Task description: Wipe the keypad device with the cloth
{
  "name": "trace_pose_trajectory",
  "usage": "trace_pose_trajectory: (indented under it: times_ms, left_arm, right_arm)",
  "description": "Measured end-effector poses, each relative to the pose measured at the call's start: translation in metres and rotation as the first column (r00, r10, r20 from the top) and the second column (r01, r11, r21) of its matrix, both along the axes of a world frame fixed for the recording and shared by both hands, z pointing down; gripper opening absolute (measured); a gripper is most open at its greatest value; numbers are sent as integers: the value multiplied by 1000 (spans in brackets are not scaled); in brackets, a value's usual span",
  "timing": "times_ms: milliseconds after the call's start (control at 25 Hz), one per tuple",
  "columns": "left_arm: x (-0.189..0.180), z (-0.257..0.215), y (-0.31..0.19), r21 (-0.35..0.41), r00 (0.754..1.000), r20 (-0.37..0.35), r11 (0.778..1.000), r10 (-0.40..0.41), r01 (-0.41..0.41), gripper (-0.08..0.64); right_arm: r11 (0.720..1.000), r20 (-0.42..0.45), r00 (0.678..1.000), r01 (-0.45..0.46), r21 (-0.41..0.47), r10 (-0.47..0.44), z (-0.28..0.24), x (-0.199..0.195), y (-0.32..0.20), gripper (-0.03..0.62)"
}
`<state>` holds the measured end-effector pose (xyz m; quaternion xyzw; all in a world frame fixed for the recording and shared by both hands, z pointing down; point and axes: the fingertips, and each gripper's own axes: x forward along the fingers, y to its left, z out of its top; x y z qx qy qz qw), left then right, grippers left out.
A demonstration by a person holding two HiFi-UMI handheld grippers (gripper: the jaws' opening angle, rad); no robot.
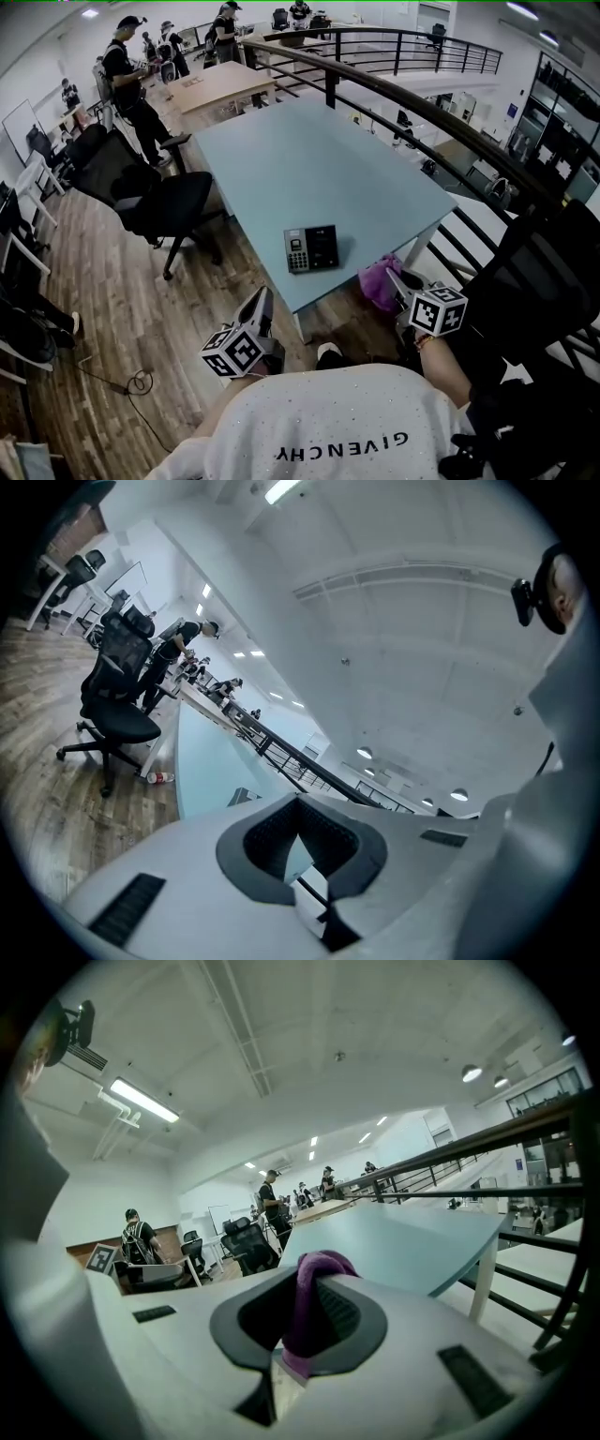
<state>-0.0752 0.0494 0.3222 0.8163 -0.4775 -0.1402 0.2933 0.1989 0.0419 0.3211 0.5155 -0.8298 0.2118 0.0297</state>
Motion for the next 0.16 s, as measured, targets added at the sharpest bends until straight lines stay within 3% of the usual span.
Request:
trace_pose_trajectory:
  times_ms: [160]
  left_arm:
    - [14, -19, 9, -15, 1000, 6, 1000, 2, -2, 0]
  right_arm:
    - [1000, 8, 1000, -17, -22, 17, -15, 18, 8, 25]
